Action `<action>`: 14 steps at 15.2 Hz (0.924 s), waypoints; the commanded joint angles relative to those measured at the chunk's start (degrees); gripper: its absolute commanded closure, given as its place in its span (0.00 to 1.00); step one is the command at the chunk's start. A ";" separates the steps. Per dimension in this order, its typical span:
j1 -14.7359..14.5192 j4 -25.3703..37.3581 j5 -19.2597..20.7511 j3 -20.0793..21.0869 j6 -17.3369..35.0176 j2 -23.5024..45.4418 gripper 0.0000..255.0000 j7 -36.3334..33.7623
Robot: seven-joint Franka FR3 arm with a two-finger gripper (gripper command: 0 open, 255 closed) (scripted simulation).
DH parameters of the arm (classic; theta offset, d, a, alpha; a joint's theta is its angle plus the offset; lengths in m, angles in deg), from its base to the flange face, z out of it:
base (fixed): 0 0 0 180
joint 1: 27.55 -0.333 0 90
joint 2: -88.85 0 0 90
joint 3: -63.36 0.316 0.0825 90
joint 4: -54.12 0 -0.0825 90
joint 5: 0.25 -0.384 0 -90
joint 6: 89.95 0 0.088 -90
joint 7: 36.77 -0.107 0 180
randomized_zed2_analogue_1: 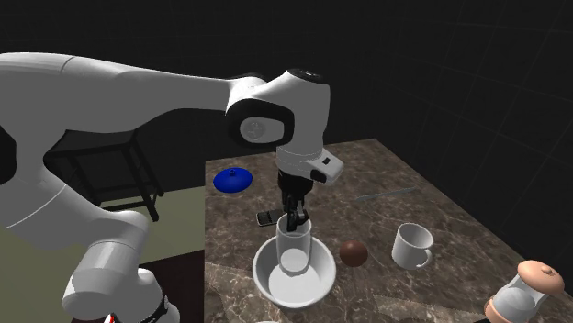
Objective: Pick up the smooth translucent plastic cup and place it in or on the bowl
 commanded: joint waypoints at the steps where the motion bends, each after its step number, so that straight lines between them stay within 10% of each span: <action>1: 0.00 -0.05 0.00 0.00 0.06 -0.02 1.00 0.01; 4: 0.00 -0.05 0.00 0.00 0.06 -0.02 1.00 0.01; 5: 0.00 -0.06 0.00 0.00 0.06 -0.03 0.00 0.00; 14: 0.00 8.47 0.00 -0.03 -7.09 1.35 0.00 0.02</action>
